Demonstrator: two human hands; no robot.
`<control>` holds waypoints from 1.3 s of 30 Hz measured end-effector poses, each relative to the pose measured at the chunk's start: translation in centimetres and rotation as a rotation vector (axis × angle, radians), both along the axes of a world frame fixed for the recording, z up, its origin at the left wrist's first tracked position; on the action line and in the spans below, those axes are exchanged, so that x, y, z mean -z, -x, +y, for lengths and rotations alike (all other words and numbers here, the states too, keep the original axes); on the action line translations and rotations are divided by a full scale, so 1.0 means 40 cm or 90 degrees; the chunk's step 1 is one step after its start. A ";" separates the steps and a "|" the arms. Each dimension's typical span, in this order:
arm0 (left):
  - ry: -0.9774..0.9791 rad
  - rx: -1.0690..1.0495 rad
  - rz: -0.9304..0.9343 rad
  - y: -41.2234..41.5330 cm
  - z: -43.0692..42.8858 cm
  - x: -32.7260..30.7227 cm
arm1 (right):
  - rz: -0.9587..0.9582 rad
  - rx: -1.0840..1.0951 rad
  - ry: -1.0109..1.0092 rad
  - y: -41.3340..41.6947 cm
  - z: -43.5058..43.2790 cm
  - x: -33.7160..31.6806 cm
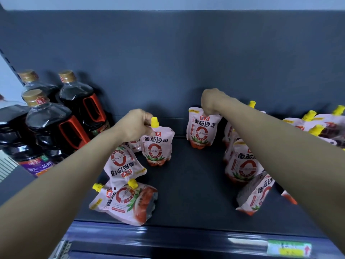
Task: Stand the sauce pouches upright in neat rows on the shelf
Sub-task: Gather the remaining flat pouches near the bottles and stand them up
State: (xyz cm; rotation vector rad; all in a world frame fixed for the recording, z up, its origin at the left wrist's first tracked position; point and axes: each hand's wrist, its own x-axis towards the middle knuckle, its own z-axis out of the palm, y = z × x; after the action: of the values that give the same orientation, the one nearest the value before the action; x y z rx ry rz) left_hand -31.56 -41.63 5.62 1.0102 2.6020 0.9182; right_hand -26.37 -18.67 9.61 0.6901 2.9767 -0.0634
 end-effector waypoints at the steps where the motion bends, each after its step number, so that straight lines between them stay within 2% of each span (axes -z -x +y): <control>1: -0.011 -0.010 0.007 -0.003 0.010 0.003 | -0.005 0.001 0.002 -0.004 0.002 -0.003; 5: -0.031 -0.016 0.038 -0.020 0.080 0.018 | -0.024 -0.007 0.005 -0.023 0.002 -0.024; 8: -0.062 0.006 0.016 -0.047 0.139 0.024 | -0.014 -0.015 0.009 -0.031 0.008 -0.038; 15: -0.114 0.031 -0.007 -0.104 0.222 0.025 | 0.099 0.004 0.024 -0.090 0.005 -0.064; 24: -0.135 0.044 -0.020 -0.118 0.183 -0.007 | 0.189 -0.024 0.001 -0.133 -0.065 -0.090; 28: -0.077 -0.007 0.147 -0.115 0.110 -0.075 | 0.210 -0.056 -0.030 -0.146 -0.130 -0.118; 34: 0.005 -0.051 0.438 -0.149 -0.011 -0.207 | 0.295 -0.113 -0.159 -0.168 -0.247 -0.193; 39: -0.027 -0.100 0.608 -0.194 -0.116 -0.291 | 0.393 -0.136 -0.228 -0.208 -0.346 -0.261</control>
State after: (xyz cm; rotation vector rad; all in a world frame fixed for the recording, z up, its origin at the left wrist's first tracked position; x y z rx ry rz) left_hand -23.79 -46.28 17.27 1.5617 3.4658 0.5894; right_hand -18.06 -32.53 20.06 0.4292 3.6922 0.3403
